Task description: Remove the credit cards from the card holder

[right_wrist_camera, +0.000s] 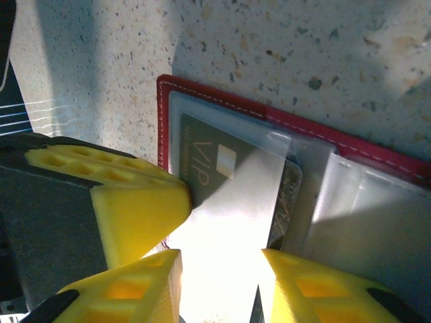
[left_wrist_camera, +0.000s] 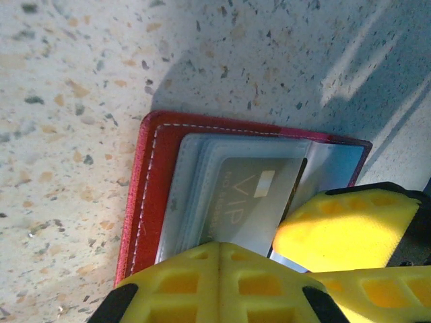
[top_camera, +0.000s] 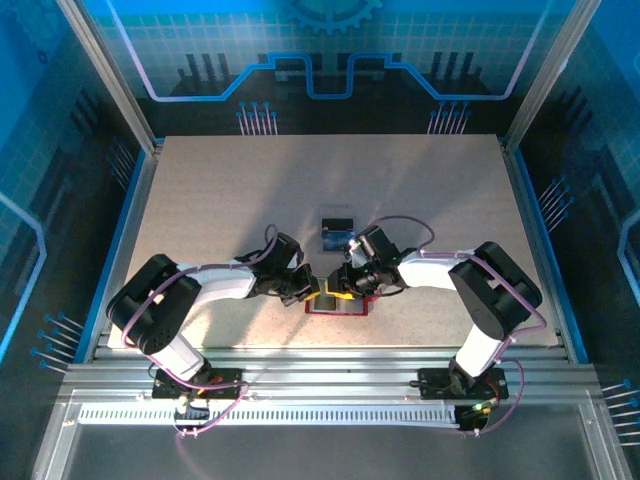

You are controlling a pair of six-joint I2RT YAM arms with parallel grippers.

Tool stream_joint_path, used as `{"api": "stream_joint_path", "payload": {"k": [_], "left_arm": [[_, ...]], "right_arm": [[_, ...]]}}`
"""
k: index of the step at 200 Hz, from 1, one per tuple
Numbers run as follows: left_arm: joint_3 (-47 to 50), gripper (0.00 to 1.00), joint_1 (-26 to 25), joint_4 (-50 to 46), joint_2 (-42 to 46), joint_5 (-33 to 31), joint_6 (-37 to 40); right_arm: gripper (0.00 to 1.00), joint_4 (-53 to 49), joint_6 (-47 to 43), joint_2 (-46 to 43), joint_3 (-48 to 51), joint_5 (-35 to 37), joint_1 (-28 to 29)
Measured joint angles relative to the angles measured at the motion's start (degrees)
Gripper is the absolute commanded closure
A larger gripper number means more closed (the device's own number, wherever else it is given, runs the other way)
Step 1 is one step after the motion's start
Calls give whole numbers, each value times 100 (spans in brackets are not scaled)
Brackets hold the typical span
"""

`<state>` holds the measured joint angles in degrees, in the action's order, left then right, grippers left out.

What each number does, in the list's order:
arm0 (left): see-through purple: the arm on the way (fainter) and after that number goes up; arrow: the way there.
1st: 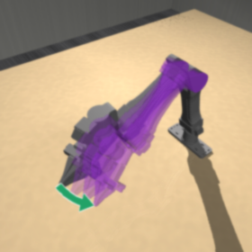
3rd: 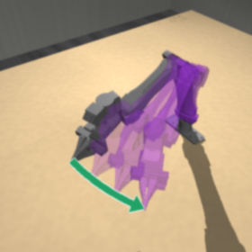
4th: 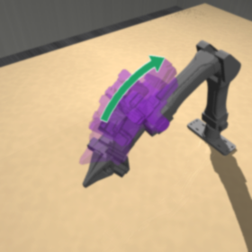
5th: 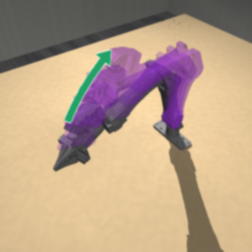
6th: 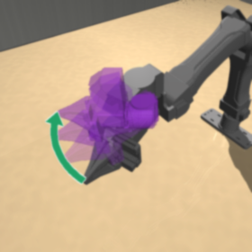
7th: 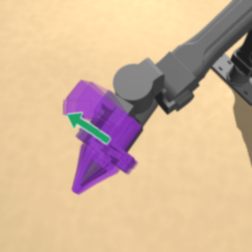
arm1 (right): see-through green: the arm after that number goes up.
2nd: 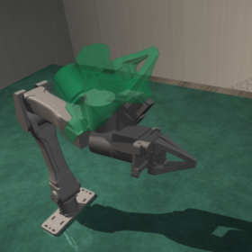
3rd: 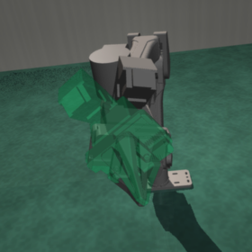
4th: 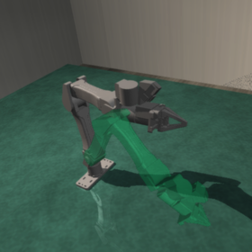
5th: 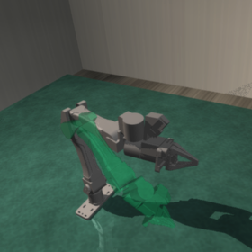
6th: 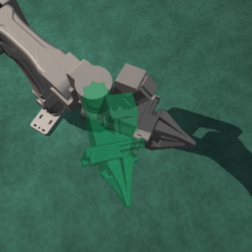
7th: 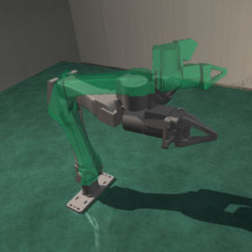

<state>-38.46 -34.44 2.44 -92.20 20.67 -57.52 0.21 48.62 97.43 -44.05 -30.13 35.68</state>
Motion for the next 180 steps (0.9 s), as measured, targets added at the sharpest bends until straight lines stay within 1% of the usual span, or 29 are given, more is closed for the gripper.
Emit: {"api": "stream_joint_path", "payload": {"k": [32,93,132,180], "left_arm": [[4,96,0,2,0,2,0],[15,87,0,-79,79,-26,-26],[17,89,0,-243,197,-90,-42],[26,93,0,-262,197,-90,-46]], "right_arm": [[61,-251,-133,0,-85,105,0],[61,-608,-330,-7,-188,273,0],[62,-717,-345,-90,-210,297,0],[64,-612,-291,-216,-214,256,0]]}}
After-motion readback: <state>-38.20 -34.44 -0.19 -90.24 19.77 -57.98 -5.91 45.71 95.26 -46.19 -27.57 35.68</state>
